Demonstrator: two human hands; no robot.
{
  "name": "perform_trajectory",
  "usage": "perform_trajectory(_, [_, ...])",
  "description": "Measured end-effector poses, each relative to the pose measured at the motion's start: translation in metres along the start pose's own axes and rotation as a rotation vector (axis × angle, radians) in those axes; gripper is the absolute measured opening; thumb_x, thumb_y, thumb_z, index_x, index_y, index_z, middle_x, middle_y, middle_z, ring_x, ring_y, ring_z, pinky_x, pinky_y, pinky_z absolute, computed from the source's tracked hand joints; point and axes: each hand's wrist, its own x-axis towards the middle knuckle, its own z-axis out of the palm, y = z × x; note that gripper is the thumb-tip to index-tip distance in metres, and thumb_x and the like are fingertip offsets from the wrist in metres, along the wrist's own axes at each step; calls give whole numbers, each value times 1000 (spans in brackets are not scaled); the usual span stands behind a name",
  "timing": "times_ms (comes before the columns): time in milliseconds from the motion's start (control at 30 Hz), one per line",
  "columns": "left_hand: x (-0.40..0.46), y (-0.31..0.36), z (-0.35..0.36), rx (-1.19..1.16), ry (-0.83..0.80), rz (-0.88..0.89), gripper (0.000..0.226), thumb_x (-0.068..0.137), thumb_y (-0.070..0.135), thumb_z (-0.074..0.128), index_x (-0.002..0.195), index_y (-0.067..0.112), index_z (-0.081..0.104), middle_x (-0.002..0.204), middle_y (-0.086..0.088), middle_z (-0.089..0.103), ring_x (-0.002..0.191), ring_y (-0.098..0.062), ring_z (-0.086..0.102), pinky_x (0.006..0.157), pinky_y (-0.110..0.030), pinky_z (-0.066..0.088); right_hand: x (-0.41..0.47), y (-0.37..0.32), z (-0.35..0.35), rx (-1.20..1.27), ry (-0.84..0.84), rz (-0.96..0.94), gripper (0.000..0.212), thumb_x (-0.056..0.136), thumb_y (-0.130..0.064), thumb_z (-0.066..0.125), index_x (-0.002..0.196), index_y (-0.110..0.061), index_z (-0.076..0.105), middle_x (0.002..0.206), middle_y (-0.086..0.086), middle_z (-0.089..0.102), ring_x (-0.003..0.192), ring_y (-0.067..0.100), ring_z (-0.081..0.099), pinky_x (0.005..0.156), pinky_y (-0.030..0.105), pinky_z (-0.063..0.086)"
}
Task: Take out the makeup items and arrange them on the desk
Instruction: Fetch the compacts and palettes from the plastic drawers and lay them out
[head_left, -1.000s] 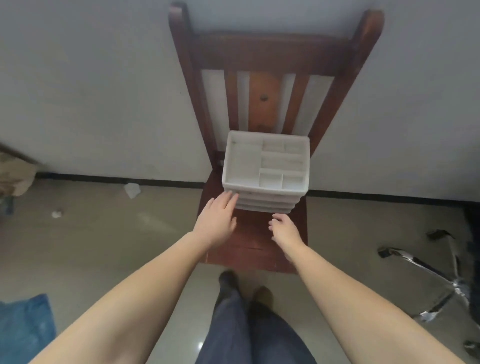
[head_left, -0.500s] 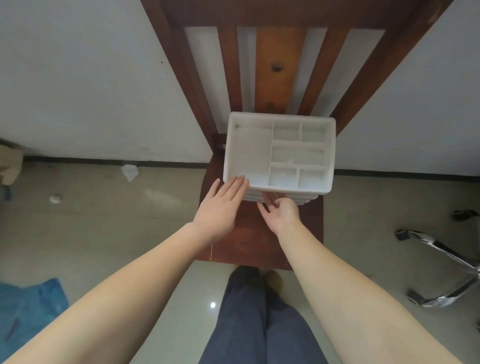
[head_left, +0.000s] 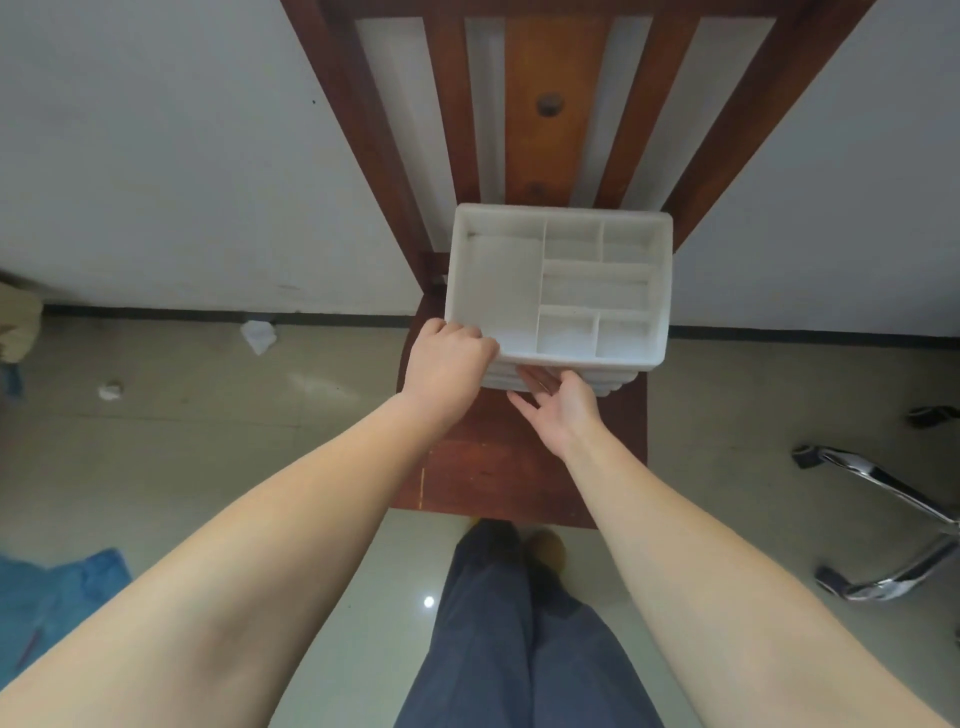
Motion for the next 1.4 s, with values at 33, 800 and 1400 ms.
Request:
perform_trajectory(33, [3, 1, -3, -13, -18, -24, 24, 48, 5, 81, 58, 21, 66, 52, 2, 56, 51, -24, 56, 61, -26, 40, 0, -2, -1, -12, -5, 3, 36, 99, -8, 32, 132, -4, 45, 98, 10, 60, 93, 20, 62, 95, 53, 43])
perform_trajectory(800, [8, 4, 14, -88, 71, -7, 11, 81, 21, 69, 80, 13, 76, 69, -10, 62, 70, -32, 59, 69, -34, 37, 7, 5, -11, -64, 2, -63, 40, 97, -2, 31, 135, -11, 39, 106, 9, 60, 99, 19, 62, 105, 54, 36])
perform_trajectory(1400, [1, 6, 13, -164, 62, -74, 24, 94, 29, 53, 101, 17, 72, 94, -8, 64, 93, -33, 54, 77, -38, 31, -61, 56, -79, -57, 55, 95, 47, 93, 14, 22, 131, -10, 37, 131, 17, 49, 117, 27, 52, 100, 50, 41])
